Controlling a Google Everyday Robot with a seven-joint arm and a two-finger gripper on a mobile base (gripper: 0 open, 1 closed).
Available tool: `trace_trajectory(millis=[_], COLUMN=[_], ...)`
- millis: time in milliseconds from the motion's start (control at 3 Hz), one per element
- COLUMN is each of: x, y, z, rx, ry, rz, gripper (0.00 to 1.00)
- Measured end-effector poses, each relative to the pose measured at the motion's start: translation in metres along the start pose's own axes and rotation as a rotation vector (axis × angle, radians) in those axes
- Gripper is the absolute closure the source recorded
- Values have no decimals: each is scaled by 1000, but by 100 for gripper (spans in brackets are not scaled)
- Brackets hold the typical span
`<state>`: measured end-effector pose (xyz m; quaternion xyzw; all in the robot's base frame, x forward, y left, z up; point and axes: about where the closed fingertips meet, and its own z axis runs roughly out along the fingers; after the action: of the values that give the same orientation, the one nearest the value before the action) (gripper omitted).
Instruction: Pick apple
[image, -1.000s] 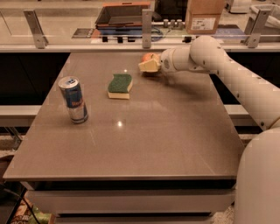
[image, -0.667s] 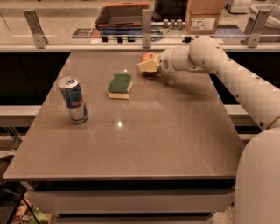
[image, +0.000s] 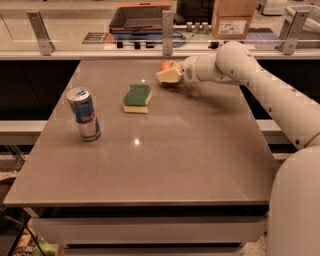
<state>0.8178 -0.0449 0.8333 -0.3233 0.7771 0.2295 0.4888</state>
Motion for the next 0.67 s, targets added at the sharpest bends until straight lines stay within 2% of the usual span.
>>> trace_trajectory(millis=[667], x=[0], y=[0], z=[0], rx=[0], ry=[0], rz=[0], gripper=[100])
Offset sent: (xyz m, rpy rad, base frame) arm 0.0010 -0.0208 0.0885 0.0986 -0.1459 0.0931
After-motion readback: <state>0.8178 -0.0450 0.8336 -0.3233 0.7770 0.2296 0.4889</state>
